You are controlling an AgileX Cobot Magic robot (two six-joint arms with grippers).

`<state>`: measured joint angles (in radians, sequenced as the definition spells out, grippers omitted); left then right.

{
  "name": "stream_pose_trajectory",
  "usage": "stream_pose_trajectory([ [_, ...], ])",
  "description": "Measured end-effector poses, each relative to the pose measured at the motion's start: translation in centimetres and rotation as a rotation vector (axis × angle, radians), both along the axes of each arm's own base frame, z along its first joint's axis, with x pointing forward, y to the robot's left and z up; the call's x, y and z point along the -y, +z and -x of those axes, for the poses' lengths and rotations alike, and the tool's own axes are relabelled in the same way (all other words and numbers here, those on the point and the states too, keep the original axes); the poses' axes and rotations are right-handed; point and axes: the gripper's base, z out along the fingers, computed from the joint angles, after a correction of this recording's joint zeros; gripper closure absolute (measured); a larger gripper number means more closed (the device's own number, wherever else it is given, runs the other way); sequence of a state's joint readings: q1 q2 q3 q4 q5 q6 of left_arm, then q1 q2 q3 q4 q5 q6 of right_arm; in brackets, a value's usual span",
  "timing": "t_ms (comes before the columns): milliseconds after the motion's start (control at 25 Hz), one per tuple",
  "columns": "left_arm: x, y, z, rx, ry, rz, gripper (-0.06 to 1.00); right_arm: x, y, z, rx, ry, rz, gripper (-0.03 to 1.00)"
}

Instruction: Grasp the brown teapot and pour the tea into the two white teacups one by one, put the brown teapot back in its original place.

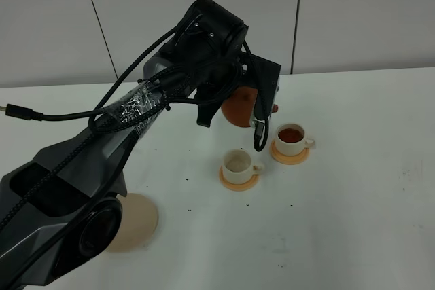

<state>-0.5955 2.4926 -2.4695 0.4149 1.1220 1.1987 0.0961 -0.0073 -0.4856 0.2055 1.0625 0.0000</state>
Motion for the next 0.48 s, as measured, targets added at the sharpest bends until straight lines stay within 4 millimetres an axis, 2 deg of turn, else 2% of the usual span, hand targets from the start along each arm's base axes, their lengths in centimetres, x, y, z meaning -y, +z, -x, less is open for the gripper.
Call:
stream_pose_trajectory([
  [200, -1.4, -0.2, -0.2, -0.04, 0.13, 0.023, 0.78, 0.0, 0.0, 0.0, 0.0, 0.001, -0.002, 0.73],
  [480, -2.3, -0.4, -0.6, -0.052, 0.291, 0.143, 0.78, 0.0, 0.0, 0.0, 0.0, 0.001, -0.002, 0.73],
])
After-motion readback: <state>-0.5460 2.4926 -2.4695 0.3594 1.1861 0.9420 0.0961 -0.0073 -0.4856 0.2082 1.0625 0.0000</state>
